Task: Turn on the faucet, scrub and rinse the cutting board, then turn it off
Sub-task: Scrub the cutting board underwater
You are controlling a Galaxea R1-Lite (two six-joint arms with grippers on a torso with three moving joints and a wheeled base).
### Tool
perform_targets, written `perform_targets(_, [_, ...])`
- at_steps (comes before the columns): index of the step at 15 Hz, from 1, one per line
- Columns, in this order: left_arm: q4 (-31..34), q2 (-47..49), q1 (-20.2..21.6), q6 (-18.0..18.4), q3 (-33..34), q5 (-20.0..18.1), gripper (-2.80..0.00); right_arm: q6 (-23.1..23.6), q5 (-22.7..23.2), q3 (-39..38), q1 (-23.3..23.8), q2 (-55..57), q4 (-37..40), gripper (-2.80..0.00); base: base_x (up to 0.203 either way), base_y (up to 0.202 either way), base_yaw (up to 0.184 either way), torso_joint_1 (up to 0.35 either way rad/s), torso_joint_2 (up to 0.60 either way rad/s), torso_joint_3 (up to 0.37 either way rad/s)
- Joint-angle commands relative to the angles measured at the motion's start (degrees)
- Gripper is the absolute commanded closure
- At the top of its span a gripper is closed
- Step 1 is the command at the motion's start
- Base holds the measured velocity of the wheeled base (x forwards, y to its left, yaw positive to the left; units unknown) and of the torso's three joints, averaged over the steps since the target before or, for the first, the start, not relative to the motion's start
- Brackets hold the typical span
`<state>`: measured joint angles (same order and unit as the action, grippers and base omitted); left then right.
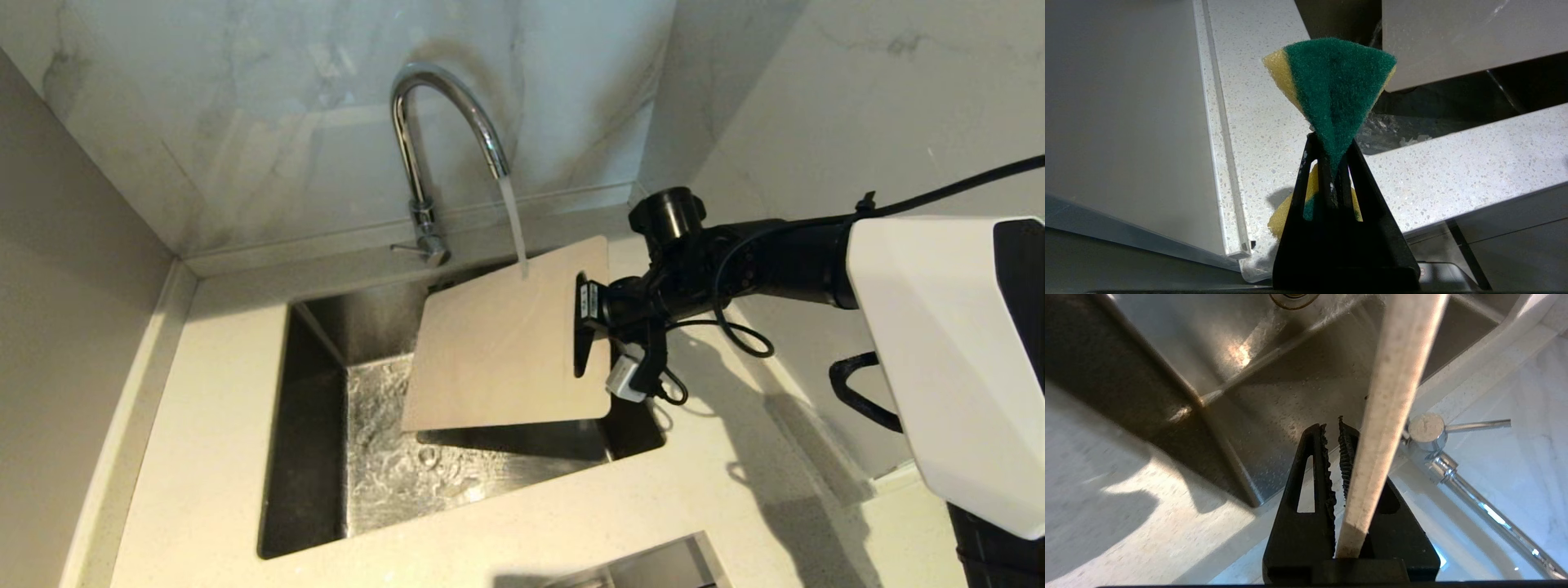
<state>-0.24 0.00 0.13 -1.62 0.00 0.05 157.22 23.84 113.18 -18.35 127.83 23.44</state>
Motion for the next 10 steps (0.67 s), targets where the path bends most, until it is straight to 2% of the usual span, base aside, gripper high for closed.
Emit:
perform_targets(1, [0.0,0.1,0.0,-0.1,0.2,0.0,0.0,0.3,0.2,0.1,-0.5,0.7,-1.1,0.0,0.0,0.0,0.0,0.0,0.0,0.0])
perform_targets(7, [0.0,0.1,0.0,-0.1,0.2,0.0,0.0,-0.9,0.2,0.4,-2.1,2.1,-2.8,0.0,0.0,0.0,0.0,0.0,0.0,0.0])
perform_targets(10, [0.0,0.1,0.0,-0.1,0.2,0.0,0.0,-3.0,0.2,0.4,-2.3,2.0,-4.7,0.0,0.0,0.0,0.0,0.0,0.0,0.0])
